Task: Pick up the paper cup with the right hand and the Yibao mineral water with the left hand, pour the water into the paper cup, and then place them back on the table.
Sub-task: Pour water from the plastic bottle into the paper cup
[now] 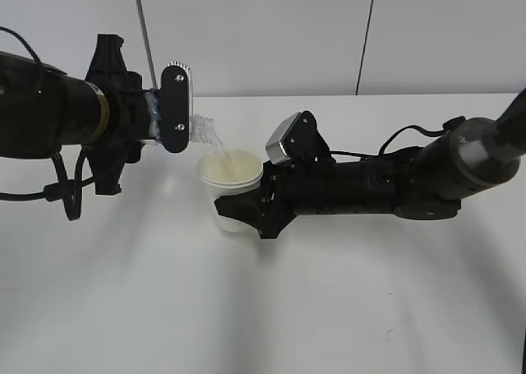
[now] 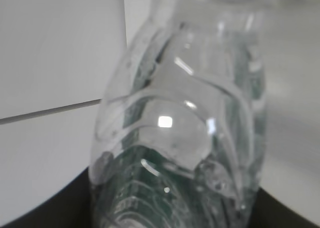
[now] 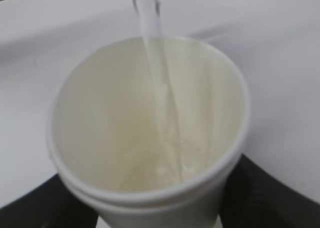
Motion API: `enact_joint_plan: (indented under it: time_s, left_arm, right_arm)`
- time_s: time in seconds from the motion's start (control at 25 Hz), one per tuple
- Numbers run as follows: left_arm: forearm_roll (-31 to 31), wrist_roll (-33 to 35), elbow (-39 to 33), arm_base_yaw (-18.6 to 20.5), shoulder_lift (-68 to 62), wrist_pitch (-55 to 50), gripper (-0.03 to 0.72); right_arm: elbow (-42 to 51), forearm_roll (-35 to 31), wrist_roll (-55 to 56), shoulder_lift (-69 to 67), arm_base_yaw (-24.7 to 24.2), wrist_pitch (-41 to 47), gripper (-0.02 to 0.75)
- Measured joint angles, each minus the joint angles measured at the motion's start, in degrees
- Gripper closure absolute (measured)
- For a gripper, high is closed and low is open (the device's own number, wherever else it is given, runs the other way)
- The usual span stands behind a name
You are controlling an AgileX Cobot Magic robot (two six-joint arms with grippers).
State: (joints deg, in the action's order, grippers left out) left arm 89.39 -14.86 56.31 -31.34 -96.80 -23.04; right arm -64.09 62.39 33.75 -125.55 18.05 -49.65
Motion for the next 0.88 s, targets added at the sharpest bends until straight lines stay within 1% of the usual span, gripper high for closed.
enact_joint_plan:
  time_s: [0.88]
  left_arm:
    - [0.47,0.00,0.00,0.00,0.00,-0.20,0.313]
  right_arm:
    - [0.00,0.40,0.26,0.00,0.00,0.07,0.249]
